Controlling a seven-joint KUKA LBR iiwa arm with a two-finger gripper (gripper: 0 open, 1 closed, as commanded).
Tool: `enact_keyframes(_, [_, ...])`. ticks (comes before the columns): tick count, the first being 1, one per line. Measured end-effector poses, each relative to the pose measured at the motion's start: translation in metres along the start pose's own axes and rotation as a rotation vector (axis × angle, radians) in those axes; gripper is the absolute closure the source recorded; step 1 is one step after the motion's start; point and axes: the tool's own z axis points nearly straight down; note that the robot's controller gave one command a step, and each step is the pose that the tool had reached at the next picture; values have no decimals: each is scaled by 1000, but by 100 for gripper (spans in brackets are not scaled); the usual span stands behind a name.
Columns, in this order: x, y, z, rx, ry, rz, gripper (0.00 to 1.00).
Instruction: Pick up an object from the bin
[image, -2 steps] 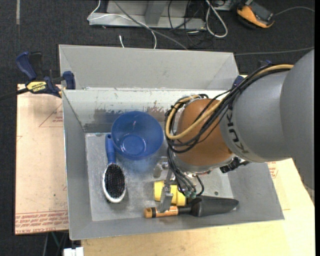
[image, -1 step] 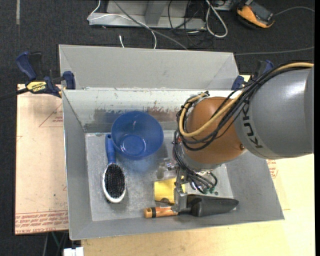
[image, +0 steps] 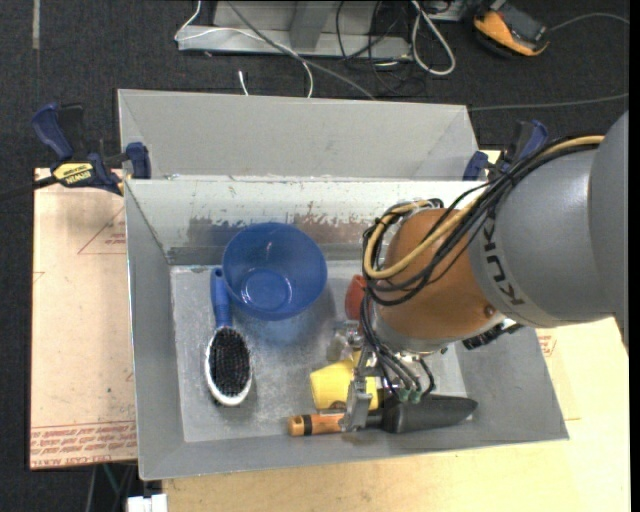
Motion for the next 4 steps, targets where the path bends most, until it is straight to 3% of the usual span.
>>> enact_keyframes(1, [-13,-25,24,1,-1,-214,0])
enact_keyframes(2, [-3,-10,49,-2,-9,-4,0])
enact_keyframes(3, [-4,-10,49,-2,-8,-18,0])
enact_keyframes(4, [3,-7,45,-2,-19,-459,100])
